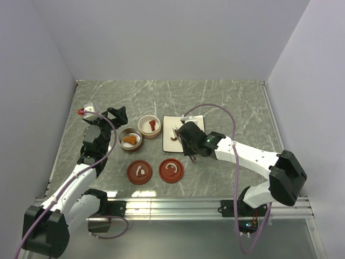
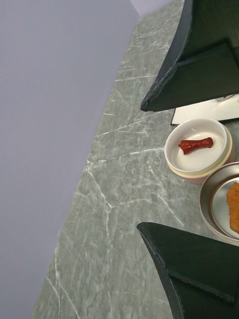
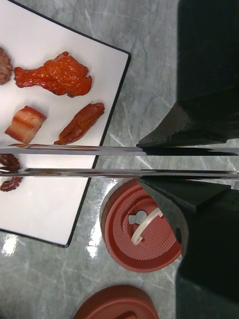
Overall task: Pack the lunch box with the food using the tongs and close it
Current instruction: Pick up the food using the clamp, then place the food into the lunch box
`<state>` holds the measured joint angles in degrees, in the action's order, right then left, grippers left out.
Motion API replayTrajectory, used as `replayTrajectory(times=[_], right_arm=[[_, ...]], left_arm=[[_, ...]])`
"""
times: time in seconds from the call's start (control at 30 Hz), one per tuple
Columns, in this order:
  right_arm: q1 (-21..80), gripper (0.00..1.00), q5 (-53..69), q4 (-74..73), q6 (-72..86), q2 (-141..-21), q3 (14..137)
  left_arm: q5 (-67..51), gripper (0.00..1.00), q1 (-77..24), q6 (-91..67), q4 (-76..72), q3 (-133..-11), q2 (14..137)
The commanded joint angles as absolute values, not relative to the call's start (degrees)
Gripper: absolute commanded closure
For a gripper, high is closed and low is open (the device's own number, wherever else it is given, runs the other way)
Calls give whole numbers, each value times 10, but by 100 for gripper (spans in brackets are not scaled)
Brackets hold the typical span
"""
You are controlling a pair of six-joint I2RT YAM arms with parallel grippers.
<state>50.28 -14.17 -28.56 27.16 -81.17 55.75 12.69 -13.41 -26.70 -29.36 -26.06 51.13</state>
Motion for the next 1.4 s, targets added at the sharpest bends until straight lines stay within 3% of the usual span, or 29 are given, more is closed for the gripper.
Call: replayTrajectory(times=[0.0, 0.4, 0.8, 1.37], right_arm=[[507, 76, -160, -286, 261, -802, 600], [537, 78, -162, -294, 218, -813, 701], [545, 78, -129, -289, 173, -934, 820], [544, 78, -114, -293, 149, -1017, 883]], left_arm=[[119, 1, -131, -273, -316, -258, 501], [120, 1, -131, -272, -315, -258, 502], [122, 1, -132, -272, -315, -259, 504], [122, 1, -130, -272, -319, -260, 514]])
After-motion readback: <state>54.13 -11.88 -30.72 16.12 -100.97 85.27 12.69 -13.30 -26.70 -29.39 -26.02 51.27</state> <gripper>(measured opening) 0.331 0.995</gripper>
